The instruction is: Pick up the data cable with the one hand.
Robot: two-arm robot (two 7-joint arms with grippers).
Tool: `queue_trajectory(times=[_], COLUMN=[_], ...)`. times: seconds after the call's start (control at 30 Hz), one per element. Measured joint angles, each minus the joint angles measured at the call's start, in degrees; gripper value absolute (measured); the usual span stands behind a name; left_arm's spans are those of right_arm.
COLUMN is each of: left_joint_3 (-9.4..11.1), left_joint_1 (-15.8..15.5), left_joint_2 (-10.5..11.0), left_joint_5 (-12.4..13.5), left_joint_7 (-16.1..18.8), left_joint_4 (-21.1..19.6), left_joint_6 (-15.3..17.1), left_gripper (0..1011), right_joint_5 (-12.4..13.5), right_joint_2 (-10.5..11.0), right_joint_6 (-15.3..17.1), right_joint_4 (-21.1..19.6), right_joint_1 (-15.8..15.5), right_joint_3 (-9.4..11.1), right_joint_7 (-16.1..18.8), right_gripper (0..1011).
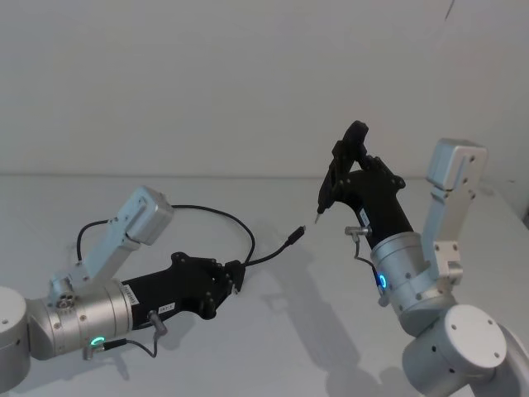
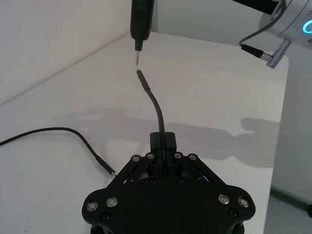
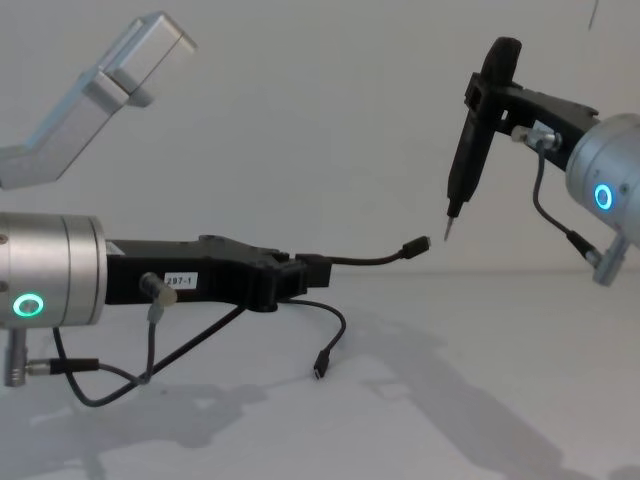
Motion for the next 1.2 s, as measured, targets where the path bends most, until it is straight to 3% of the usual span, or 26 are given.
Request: queue_trajectory(times=[0.63, 1.2], left_joint_3=[0.0, 0.0], left_joint_1=[0.0, 0.0], left_joint_2=[0.0, 0.0], left_joint_5=[0.0, 0.0], left_joint_7=[0.0, 0.0], left_joint_4=[0.02, 0.01], left_joint_6=[0.0, 0.0], left_gripper=[41, 41], right_joint_5=[-0.42, -2.24], right_joint_2=[0.82, 0.01], right_joint_6=[2.14, 0.59], right_joint_4=[-3.22, -2.69], right_joint_1=[-2.68, -2.98], right_joint_3=[-0.19, -0.71], right_joint_7=[2.58, 3.38], right_gripper=[279, 279])
